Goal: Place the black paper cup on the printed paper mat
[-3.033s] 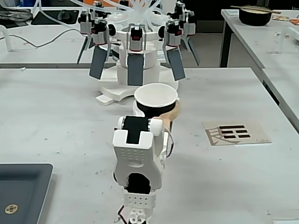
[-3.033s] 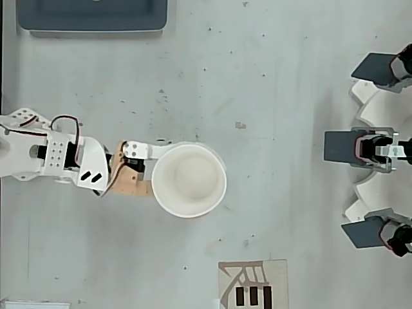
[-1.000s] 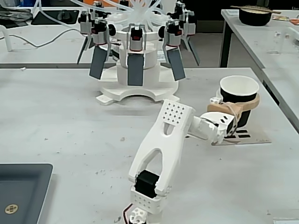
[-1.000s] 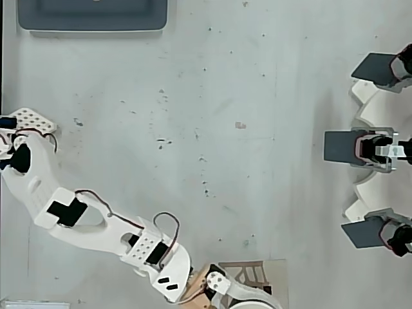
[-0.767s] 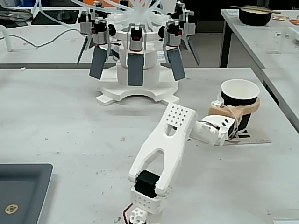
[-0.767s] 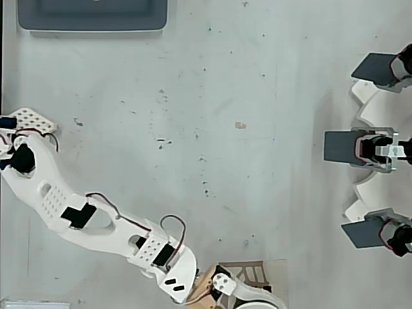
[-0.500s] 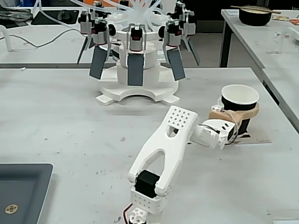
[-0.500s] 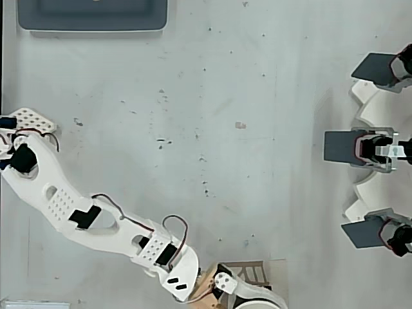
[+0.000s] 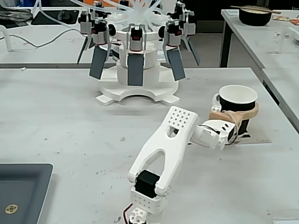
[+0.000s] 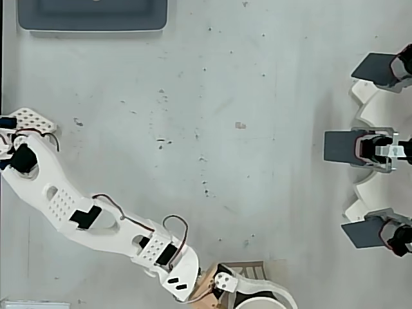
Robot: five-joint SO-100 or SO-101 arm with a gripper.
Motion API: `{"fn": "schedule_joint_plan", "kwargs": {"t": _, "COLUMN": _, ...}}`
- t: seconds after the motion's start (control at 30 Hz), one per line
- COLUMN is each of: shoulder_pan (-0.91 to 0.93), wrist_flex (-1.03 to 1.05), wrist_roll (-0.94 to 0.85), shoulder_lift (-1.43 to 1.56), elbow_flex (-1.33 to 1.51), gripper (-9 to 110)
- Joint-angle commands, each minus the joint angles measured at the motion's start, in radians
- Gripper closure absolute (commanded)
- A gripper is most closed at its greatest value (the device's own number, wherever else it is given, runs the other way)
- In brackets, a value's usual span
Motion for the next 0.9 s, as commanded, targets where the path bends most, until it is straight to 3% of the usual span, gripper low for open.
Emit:
{"fn": "schedule_joint_plan", "kwargs": {"t": 0.0, "shoulder_pan": 0.029, "wrist_flex": -0.02, "wrist_roll": 0.006, "shoulder_lift": 0.046, "elbow_flex": -0.009, "gripper": 73}}
{"fn": "schedule_joint_plan", "kwargs": {"t": 0.43, "shoulder_pan": 0.064, "wrist_flex": -0.164, "wrist_roll": 0.008, "shoulder_lift": 0.253, "elbow_flex": 0.347, "gripper": 58}}
{"fn": "schedule_joint_plan", "kwargs": {"t": 0.87, "shoulder_pan": 0.063, "wrist_flex": -0.379, "wrist_roll": 0.026, "shoulder_lift": 0.604, "elbow_flex": 0.881, "gripper": 54}}
